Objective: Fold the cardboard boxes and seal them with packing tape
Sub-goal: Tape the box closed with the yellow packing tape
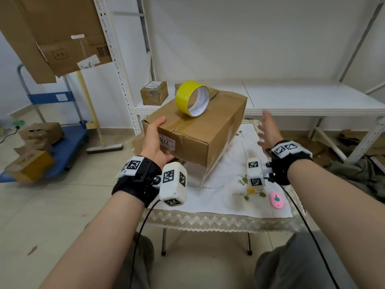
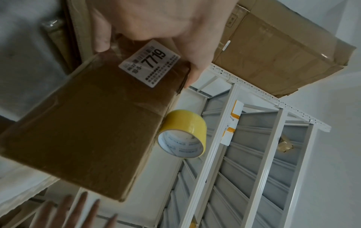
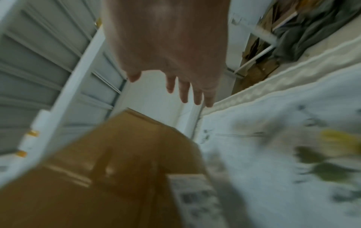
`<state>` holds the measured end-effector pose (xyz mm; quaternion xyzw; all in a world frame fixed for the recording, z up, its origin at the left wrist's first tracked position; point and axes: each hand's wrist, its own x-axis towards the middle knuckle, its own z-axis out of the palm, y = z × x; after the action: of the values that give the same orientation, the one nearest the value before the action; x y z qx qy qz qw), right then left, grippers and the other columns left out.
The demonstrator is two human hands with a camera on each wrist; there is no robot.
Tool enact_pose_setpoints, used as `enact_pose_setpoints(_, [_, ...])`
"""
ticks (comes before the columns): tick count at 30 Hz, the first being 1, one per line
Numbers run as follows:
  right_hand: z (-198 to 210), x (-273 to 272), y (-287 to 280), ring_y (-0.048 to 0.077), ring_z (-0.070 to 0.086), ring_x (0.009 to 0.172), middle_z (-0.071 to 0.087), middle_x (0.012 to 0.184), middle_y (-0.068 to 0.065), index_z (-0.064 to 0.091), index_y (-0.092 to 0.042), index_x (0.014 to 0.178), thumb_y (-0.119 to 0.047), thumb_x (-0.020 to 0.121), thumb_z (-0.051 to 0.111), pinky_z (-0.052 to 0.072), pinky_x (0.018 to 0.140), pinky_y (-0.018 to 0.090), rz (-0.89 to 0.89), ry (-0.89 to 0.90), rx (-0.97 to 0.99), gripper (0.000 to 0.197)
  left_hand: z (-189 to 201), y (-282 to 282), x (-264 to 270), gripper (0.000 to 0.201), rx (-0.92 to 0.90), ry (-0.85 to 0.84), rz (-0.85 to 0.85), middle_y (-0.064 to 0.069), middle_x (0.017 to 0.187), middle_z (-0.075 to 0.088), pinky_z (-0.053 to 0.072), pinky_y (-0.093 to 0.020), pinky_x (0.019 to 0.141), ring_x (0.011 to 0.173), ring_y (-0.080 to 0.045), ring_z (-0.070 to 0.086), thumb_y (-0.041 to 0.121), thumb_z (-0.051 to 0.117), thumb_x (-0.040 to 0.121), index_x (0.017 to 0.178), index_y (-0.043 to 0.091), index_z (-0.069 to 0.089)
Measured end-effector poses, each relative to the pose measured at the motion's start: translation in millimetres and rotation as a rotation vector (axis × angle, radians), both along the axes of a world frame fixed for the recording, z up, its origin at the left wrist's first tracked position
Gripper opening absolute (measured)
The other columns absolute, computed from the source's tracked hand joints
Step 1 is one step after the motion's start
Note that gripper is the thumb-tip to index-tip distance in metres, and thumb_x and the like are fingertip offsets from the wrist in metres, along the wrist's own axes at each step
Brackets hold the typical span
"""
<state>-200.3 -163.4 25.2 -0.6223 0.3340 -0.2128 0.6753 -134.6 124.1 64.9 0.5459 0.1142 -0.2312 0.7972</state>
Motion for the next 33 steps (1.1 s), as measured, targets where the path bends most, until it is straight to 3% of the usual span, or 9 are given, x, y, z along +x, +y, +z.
enact_pose_setpoints(3, [24.0,11.2,-1.0,0.029,0.035,0.144,0.043,0.153,0.009,0.038,-0.026,0.152,-0.077,0.090,0.038,0.025,0.118,0.052,0.114,-0.036,0.003,0.080,0.7,6.3,8.4,0.044,0.029,-0.006,-0.002,-0.007,0.092,0.064,0.060,-0.036,0.059,0.080,-0.021,0.063,0.042,0.075,0.079,0.112,0.016,0.060])
enact_pose_setpoints(9, [41.4,26.2,1.0,0.030,0.048,0.127,0.064,0.119,0.010,0.061,-0.026,0.114,-0.090,0.075,0.042,0.030,0.113,0.052,0.175,0.043,0.002,0.077,-1.0,18.3,24.8,0.049,0.102,-0.054,0.027,-0.005,0.098,0.064,0.057,-0.040,0.083,0.092,-0.020,0.062,0.048,0.074,0.075,0.113,0.019,0.062])
enact_pose_setpoints(11, [40.5,27.4,2.2,0.027,0.056,0.115,0.066,0.105,0.007,0.063,-0.023,0.104,-0.083,0.083,0.040,0.041,0.101,0.045,0.170,0.029,0.017,0.068,-0.2,23.5,29.7,0.038,0.094,-0.053,0.037,-0.003,0.091,0.068,0.054,-0.033,0.070,0.087,-0.018,0.063,0.048,0.071,0.078,0.104,0.020,0.063])
enact_pose_setpoints(14, [38.7,25.3,10.7,0.024,0.068,0.093,0.074,0.100,0.004,0.072,-0.022,0.115,-0.074,0.090,0.041,0.052,0.072,0.032,0.282,-0.050,0.119,0.065,2.1,26.6,33.2,0.025,0.049,-0.063,0.022,0.000,0.063,0.070,0.049,-0.022,0.053,0.061,-0.016,0.065,0.045,0.063,0.086,0.088,0.020,0.064])
enact_pose_setpoints(17, [34.2,20.7,13.3,0.024,0.070,0.088,0.076,0.104,0.007,0.076,-0.021,0.107,-0.066,0.089,0.053,0.055,0.083,0.036,0.375,-0.098,0.227,0.054,2.4,25.9,35.2,0.027,0.003,-0.088,0.022,-0.004,0.078,0.072,0.053,-0.028,0.063,0.064,-0.020,0.068,0.044,0.062,0.087,0.093,0.019,0.069])
enact_pose_setpoints(21, [26.1,17.3,10.9,0.019,0.068,0.069,0.072,0.081,0.002,0.074,-0.023,0.086,-0.042,0.092,0.059,0.056,0.069,0.032,0.395,-0.111,0.249,0.025,1.1,24.4,38.4,0.043,-0.038,-0.121,0.023,-0.008,0.094,0.074,0.055,-0.035,0.079,0.078,-0.026,0.068,0.045,0.060,0.087,0.119,0.017,0.069])
enact_pose_setpoints(24, [24.6,17.4,10.5,0.018,0.068,0.072,0.072,0.084,0.000,0.071,-0.023,0.099,-0.040,0.089,0.063,0.054,0.070,0.030,0.361,-0.101,0.222,0.022,-2.2,23.0,38.9,0.043,-0.027,-0.098,0.010,-0.009,0.091,0.075,0.055,-0.037,0.082,0.079,-0.027,0.069,0.049,0.062,0.085,0.114,0.018,0.070])
enact_pose_setpoints(30, [20.3,19.6,12.7,0.023,0.064,0.097,0.070,0.109,0.006,0.068,-0.014,0.125,-0.044,0.074,0.075,0.056,0.072,0.031,0.275,-0.131,0.163,0.060,-10.3,21.6,38.6,0.042,0.007,-0.034,-0.003,-0.006,0.076,0.074,0.057,-0.032,0.064,0.075,-0.023,0.068,0.054,0.068,0.081,0.103,0.019,0.071])
enact_pose_setpoints(33, [19.6,19.4,12.5,0.022,0.065,0.094,0.072,0.105,0.004,0.071,-0.017,0.118,-0.042,0.081,0.070,0.055,0.075,0.031,0.271,-0.171,0.169,0.045,-11.1,21.8,39.8,0.046,0.066,-0.015,0.016,-0.006,0.078,0.070,0.055,-0.033,0.064,0.077,-0.021,0.064,0.056,0.073,0.078,0.103,0.018,0.065])
